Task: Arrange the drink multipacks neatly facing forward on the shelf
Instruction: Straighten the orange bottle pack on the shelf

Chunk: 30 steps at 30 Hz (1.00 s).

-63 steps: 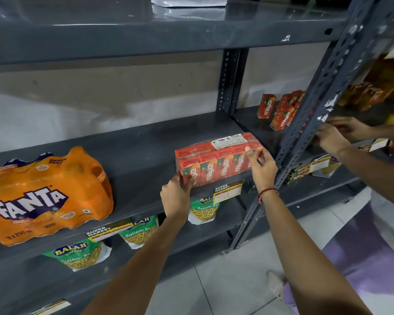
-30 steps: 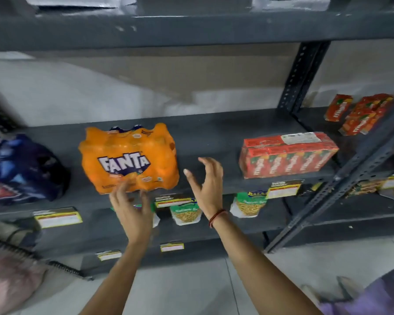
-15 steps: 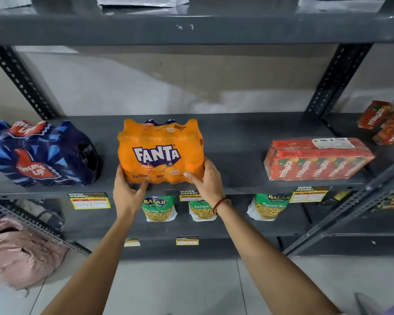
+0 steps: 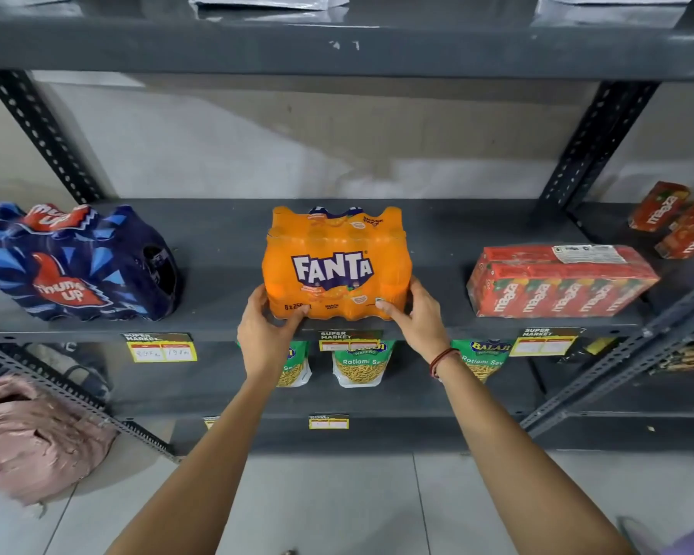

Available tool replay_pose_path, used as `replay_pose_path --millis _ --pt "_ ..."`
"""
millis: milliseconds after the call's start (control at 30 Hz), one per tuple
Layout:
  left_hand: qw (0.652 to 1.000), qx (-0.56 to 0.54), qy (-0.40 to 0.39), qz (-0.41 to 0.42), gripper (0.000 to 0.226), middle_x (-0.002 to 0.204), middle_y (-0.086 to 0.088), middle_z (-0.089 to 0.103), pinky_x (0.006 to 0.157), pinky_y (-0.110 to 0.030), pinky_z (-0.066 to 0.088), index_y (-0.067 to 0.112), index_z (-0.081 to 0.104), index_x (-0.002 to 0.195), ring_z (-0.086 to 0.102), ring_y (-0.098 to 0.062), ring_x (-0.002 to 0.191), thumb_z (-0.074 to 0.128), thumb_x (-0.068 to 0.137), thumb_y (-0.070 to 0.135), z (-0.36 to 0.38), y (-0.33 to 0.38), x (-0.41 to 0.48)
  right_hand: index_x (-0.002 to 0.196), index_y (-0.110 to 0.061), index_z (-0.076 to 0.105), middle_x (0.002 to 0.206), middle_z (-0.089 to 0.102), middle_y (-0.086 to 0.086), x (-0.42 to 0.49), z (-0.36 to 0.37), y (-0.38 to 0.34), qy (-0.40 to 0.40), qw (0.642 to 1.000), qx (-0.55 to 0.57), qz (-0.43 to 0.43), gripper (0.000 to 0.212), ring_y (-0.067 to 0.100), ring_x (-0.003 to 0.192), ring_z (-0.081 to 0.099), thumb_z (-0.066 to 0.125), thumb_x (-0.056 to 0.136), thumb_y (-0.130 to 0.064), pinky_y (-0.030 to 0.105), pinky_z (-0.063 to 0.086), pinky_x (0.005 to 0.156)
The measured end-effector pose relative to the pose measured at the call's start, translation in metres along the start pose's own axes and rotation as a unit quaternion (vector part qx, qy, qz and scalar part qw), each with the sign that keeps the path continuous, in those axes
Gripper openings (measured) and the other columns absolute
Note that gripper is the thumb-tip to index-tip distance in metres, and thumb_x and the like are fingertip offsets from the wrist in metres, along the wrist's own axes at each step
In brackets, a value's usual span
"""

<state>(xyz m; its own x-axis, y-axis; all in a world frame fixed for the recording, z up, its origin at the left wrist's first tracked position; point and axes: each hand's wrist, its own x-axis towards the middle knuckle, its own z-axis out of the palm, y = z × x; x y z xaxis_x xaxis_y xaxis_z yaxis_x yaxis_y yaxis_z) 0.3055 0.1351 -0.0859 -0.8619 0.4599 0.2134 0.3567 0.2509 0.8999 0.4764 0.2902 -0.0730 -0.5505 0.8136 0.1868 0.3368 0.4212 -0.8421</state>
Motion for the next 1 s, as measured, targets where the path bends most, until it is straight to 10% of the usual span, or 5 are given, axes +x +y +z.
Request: replay_pose_path --millis 1000 --pt "0.998 0.036 -0.048 0.006 0.066 0.114 -0.005 0.063 0.083 -0.035 0.045 0.018 0.058 0.116 0.058 -0.022 0.104 0.075 0.064 0.056 0.002 -0.003 0.013 0.136 -0.009 0.038 0.133 0.056 0.015 0.000 -0.013 -0.004 -0.028 0.997 -0.032 0.064 0.064 0.032 0.118 0.057 0.067 0.084 -0.033 0.041 0.047 0.097"
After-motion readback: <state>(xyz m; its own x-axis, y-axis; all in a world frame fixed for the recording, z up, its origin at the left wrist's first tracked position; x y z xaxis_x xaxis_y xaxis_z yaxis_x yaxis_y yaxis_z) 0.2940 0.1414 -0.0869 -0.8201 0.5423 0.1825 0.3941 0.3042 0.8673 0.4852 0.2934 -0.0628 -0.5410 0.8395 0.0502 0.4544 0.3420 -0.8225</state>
